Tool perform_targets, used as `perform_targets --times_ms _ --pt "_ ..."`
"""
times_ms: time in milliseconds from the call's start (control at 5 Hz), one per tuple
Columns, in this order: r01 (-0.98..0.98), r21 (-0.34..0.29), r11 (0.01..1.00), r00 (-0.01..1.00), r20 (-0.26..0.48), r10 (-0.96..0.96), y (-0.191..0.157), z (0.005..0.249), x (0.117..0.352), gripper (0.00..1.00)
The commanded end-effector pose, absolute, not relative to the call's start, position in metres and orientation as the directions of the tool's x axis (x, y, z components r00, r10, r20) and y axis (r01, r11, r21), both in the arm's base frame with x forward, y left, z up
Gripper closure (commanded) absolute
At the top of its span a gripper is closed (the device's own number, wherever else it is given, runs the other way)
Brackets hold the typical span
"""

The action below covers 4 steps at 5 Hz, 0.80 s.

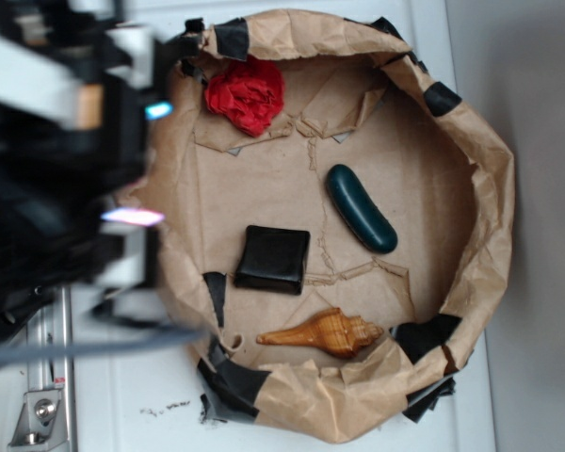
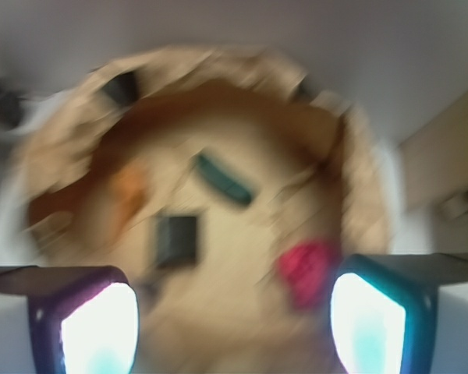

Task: Grab the red paper.

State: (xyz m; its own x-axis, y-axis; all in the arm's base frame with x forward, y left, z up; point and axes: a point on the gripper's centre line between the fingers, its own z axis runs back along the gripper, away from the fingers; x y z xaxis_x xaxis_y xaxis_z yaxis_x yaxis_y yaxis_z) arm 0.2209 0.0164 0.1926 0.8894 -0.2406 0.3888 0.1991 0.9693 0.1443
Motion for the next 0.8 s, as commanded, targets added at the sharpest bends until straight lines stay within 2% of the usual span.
perform_targets --times_ms 0,200,400,600 --pt "0.45 0.227 0.863 0.839 0.223 -0.496 0.017 0.138 0.274 0.0" --pt "0.536 0.19 0.823 0.822 0.104 -0.559 0.022 0.11 0.271 0.0" --pt "0.635 0.186 0.75 0.756 0.049 -0.652 0.034 0.09 0.254 0.0" --pt "0.661 0.204 0.722 0.732 0.04 -0.681 0.052 0.082 0.245 0.0"
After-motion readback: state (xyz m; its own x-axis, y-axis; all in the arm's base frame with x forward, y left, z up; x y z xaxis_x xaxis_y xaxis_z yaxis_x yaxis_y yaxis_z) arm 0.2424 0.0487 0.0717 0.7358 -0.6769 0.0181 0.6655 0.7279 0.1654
